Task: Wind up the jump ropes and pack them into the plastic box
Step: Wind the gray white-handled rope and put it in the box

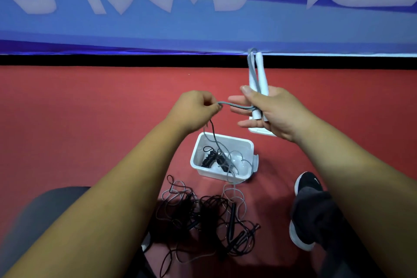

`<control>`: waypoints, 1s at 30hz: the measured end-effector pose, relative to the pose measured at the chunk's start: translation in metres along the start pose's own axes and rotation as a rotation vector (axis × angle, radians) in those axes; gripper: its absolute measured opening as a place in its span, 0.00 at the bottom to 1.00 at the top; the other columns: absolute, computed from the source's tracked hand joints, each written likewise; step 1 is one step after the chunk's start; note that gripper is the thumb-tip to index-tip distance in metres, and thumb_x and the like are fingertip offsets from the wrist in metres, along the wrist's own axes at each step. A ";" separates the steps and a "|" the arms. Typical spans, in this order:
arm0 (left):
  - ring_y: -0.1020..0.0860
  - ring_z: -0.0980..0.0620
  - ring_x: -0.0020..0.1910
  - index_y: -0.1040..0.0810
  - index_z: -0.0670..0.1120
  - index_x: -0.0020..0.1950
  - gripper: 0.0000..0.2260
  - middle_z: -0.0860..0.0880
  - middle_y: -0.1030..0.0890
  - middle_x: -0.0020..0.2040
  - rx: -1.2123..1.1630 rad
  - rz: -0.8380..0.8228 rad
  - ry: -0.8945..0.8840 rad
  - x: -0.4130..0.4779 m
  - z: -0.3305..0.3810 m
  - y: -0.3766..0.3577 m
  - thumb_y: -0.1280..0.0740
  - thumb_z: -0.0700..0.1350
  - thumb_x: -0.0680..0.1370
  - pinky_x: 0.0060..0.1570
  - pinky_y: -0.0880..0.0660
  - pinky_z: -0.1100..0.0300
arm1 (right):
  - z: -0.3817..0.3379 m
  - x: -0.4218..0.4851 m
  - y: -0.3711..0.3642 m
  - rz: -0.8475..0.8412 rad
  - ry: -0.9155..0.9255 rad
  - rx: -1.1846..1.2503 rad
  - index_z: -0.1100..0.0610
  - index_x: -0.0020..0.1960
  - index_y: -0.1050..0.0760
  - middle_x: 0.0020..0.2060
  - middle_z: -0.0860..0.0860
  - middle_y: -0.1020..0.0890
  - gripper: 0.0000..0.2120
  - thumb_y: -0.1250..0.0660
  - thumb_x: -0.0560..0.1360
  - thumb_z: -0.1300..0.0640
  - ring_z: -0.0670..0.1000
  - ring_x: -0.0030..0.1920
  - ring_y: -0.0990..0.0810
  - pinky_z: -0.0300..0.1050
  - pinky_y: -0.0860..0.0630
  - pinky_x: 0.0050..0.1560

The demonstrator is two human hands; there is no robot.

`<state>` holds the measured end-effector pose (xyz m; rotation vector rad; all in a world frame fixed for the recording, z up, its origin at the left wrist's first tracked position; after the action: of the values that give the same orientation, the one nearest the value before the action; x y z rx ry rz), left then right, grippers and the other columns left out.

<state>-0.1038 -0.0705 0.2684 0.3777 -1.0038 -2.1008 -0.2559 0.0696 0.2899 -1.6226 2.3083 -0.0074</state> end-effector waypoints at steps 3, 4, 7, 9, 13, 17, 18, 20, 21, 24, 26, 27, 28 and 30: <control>0.28 0.63 0.30 0.19 0.47 0.46 0.04 0.54 0.21 0.33 -0.069 0.087 -0.019 0.004 -0.001 0.005 0.29 0.46 0.79 0.33 0.33 0.69 | 0.008 -0.002 -0.005 -0.108 -0.098 -0.077 0.62 0.67 0.25 0.60 0.60 0.13 0.18 0.30 0.83 0.53 0.57 0.61 0.13 0.54 0.13 0.52; 0.27 0.63 0.31 0.18 0.47 0.47 0.02 0.53 0.19 0.35 -0.140 0.082 -0.023 0.005 -0.003 0.006 0.28 0.44 0.79 0.36 0.29 0.67 | 0.010 -0.004 -0.007 -0.162 -0.137 -0.105 0.62 0.67 0.25 0.60 0.60 0.13 0.17 0.30 0.83 0.54 0.57 0.61 0.13 0.54 0.14 0.54; 0.21 0.57 0.41 0.18 0.41 0.51 0.02 0.42 0.14 0.45 -0.387 -0.025 -0.062 0.005 -0.002 0.007 0.28 0.36 0.79 0.49 0.22 0.58 | 0.014 -0.014 -0.015 -0.340 -0.246 -0.186 0.62 0.69 0.26 0.60 0.60 0.14 0.17 0.30 0.83 0.58 0.57 0.63 0.14 0.52 0.15 0.57; 0.20 0.56 0.43 0.19 0.38 0.51 0.05 0.42 0.15 0.46 -0.445 -0.089 -0.104 0.000 0.004 0.011 0.29 0.31 0.77 0.49 0.23 0.60 | 0.015 -0.023 -0.022 -0.444 -0.306 -0.277 0.64 0.71 0.27 0.62 0.60 0.14 0.19 0.30 0.82 0.60 0.57 0.63 0.15 0.50 0.15 0.59; 0.17 0.50 0.54 0.17 0.39 0.54 0.10 0.39 0.15 0.58 -0.534 -0.277 -0.104 -0.007 0.015 0.015 0.29 0.28 0.76 0.54 0.19 0.59 | 0.026 -0.036 -0.030 -0.615 -0.441 -0.436 0.65 0.71 0.25 0.65 0.64 0.17 0.42 0.13 0.65 0.49 0.61 0.65 0.16 0.52 0.17 0.62; 0.16 0.52 0.53 0.17 0.38 0.55 0.10 0.42 0.14 0.54 -0.502 -0.427 -0.128 -0.010 0.026 0.010 0.26 0.31 0.75 0.56 0.22 0.61 | 0.040 -0.040 -0.034 -0.702 -0.497 -0.530 0.60 0.66 0.26 0.65 0.63 0.16 0.25 0.20 0.73 0.57 0.62 0.62 0.15 0.54 0.17 0.63; 0.17 0.52 0.50 0.17 0.39 0.55 0.10 0.45 0.14 0.51 -0.473 -0.443 -0.141 -0.011 0.029 0.009 0.25 0.32 0.75 0.54 0.23 0.59 | 0.042 -0.041 -0.034 -0.699 -0.498 -0.539 0.57 0.66 0.27 0.64 0.61 0.16 0.21 0.24 0.77 0.61 0.62 0.61 0.14 0.52 0.16 0.60; 0.21 0.48 0.47 0.15 0.46 0.53 0.10 0.50 0.16 0.50 -0.357 -0.434 -0.194 -0.011 0.032 0.008 0.21 0.40 0.73 0.53 0.23 0.51 | 0.046 -0.039 -0.031 -0.693 -0.517 -0.541 0.50 0.69 0.30 0.64 0.60 0.15 0.22 0.27 0.80 0.64 0.61 0.58 0.12 0.49 0.15 0.55; 0.22 0.45 0.48 0.15 0.50 0.52 0.10 0.51 0.18 0.52 -0.279 -0.417 -0.227 -0.011 0.035 0.009 0.20 0.45 0.72 0.57 0.24 0.46 | 0.048 -0.038 -0.030 -0.691 -0.528 -0.540 0.47 0.70 0.31 0.64 0.61 0.16 0.24 0.28 0.80 0.65 0.61 0.57 0.12 0.48 0.15 0.53; 0.21 0.53 0.61 0.18 0.52 0.48 0.10 0.52 0.20 0.59 -0.149 -0.389 -0.320 -0.014 0.043 0.013 0.20 0.48 0.71 0.69 0.28 0.48 | 0.054 -0.031 -0.026 -0.657 -0.559 -0.569 0.54 0.72 0.30 0.62 0.64 0.16 0.23 0.29 0.81 0.66 0.62 0.57 0.12 0.46 0.14 0.50; 0.21 0.58 0.63 0.20 0.47 0.47 0.09 0.53 0.18 0.59 -0.121 -0.382 -0.348 -0.016 0.048 0.017 0.21 0.42 0.73 0.69 0.28 0.55 | 0.057 -0.025 -0.021 -0.605 -0.579 -0.582 0.65 0.70 0.26 0.61 0.66 0.15 0.19 0.29 0.80 0.66 0.62 0.57 0.12 0.45 0.14 0.48; 0.19 0.58 0.61 0.21 0.46 0.46 0.08 0.53 0.16 0.55 -0.099 -0.378 -0.347 -0.018 0.050 0.018 0.22 0.40 0.73 0.66 0.26 0.55 | 0.059 -0.023 -0.018 -0.569 -0.590 -0.570 0.68 0.69 0.25 0.60 0.65 0.15 0.18 0.29 0.80 0.67 0.61 0.56 0.12 0.44 0.15 0.47; 0.18 0.56 0.57 0.21 0.47 0.45 0.08 0.53 0.16 0.51 -0.069 -0.365 -0.348 -0.019 0.052 0.019 0.23 0.40 0.73 0.61 0.24 0.54 | 0.060 -0.020 -0.015 -0.525 -0.595 -0.552 0.69 0.68 0.25 0.59 0.65 0.14 0.18 0.29 0.80 0.67 0.62 0.55 0.12 0.44 0.14 0.46; 0.18 0.54 0.47 0.21 0.48 0.45 0.08 0.52 0.17 0.44 0.002 -0.337 -0.366 -0.021 0.057 0.020 0.25 0.39 0.73 0.48 0.23 0.56 | 0.063 -0.014 -0.007 -0.422 -0.587 -0.527 0.67 0.68 0.27 0.56 0.64 0.13 0.19 0.29 0.79 0.68 0.62 0.53 0.11 0.45 0.14 0.44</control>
<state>-0.1105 -0.0324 0.3193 0.1728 -1.2181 -2.5358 -0.2290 0.0909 0.2346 -1.9779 1.5643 0.9145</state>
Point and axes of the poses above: each hand's wrist, its own x-axis towards the middle knuckle, its own y-axis out of the back of the hand, z = x × y, the point moved 4 cm from there along x, towards the middle knuckle
